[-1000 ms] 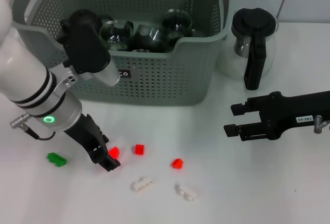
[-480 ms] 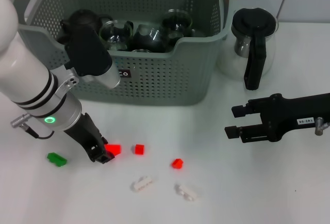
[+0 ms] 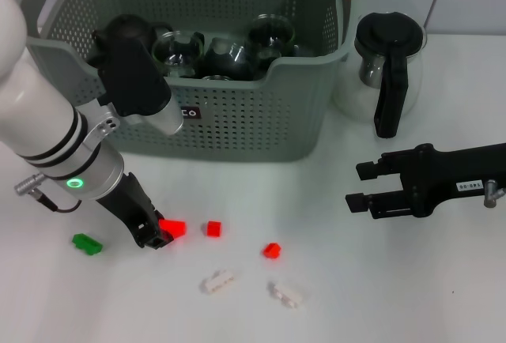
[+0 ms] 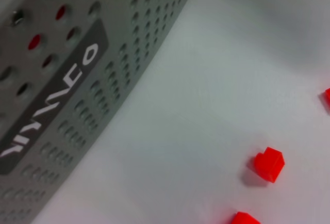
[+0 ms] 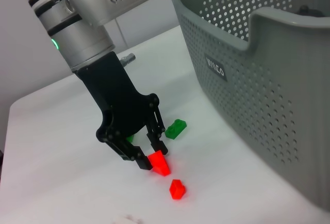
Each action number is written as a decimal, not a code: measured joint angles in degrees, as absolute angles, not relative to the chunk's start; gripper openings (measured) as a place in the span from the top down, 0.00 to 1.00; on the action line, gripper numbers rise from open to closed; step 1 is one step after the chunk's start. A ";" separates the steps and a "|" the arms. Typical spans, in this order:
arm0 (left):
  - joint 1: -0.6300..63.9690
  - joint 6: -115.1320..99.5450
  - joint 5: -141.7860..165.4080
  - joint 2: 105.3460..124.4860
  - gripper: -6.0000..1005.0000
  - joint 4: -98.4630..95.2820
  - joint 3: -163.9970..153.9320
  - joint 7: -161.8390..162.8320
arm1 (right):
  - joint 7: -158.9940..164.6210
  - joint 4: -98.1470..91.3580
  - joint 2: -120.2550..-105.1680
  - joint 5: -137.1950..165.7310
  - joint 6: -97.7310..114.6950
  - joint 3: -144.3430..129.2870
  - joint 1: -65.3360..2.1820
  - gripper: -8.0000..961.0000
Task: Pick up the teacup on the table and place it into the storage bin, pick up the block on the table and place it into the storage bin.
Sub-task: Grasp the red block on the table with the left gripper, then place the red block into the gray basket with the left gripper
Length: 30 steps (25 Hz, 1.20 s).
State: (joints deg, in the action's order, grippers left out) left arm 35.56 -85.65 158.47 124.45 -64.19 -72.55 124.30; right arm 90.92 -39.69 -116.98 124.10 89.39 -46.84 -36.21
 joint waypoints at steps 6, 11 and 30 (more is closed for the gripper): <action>35.60 -86.18 158.43 124.41 0.69 -64.45 -72.28 124.38 | 91.11 -39.84 -116.98 124.10 89.39 -46.87 -36.21 0.27; 35.97 -92.83 154.94 124.08 0.69 -69.19 -66.27 121.05 | 91.34 -39.94 -116.91 124.10 89.50 -46.81 -36.28 0.27; 43.85 -94.76 119.67 118.91 0.69 -67.72 -43.00 115.28 | 90.91 -39.73 -117.05 123.87 89.79 -46.85 -36.23 0.27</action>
State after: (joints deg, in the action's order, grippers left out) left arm 43.85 -94.76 119.67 118.91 -67.72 -43.00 115.28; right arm 90.91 -39.73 -117.05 123.87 89.79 -46.85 -36.23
